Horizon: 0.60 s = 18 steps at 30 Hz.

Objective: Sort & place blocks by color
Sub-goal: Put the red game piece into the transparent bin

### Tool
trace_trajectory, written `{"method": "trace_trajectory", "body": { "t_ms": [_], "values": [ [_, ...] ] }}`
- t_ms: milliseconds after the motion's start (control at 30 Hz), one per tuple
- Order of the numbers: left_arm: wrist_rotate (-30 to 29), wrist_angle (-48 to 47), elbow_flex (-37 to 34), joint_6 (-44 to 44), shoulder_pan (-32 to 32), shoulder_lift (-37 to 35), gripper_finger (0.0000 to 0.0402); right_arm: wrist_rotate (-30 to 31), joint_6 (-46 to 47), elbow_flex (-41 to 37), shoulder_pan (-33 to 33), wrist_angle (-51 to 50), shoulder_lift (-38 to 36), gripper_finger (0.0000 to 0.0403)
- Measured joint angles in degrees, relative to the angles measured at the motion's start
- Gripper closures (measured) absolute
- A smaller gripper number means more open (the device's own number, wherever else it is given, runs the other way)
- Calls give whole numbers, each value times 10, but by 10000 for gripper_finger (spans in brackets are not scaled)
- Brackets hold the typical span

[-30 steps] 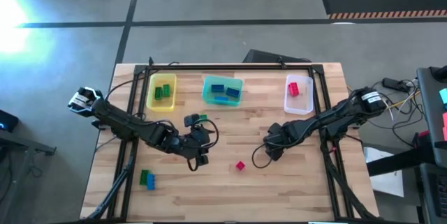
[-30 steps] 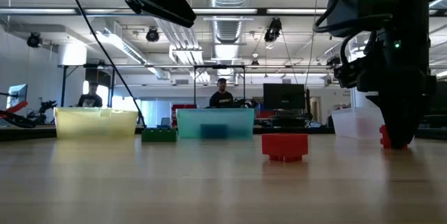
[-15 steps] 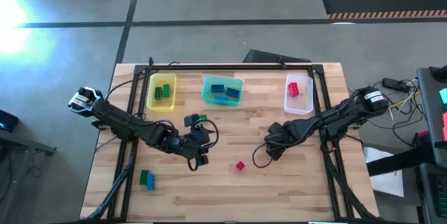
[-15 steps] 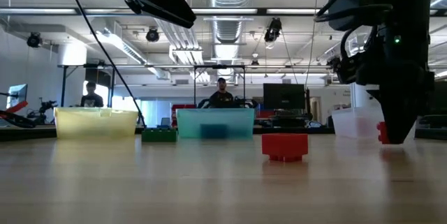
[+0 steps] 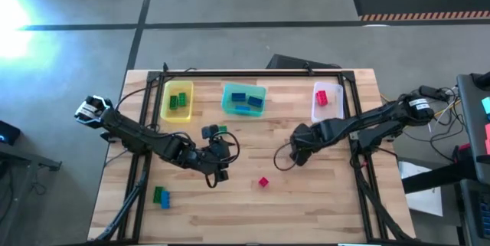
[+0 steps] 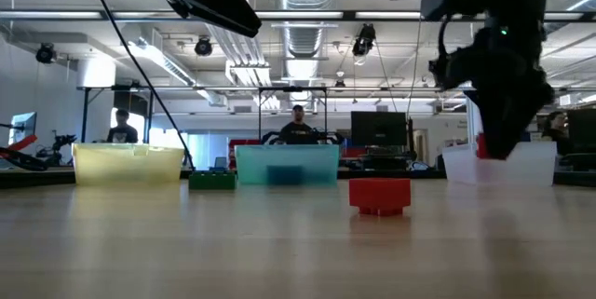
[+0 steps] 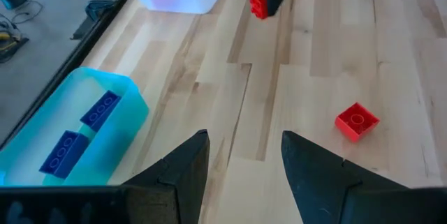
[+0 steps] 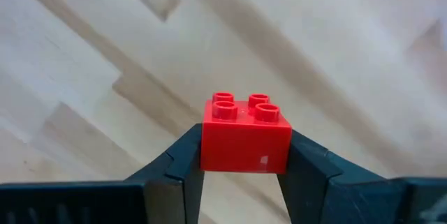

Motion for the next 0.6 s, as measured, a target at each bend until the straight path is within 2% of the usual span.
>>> {"method": "trace_trajectory", "body": {
  "t_ms": [200,300,433,600],
  "values": [
    [-12,0,0,0,0,0,237,72,-102,111,-56,-136,11,269],
    [-12,0,0,0,0,0,237,103,-154,152,-99,-164,12,269],
    [-12,0,0,-3,0,0,237,107,-217,184,-172,-193,12,269],
    [-12,0,0,-4,0,0,237,107,-265,185,-271,-208,12,269]
  ]
}}
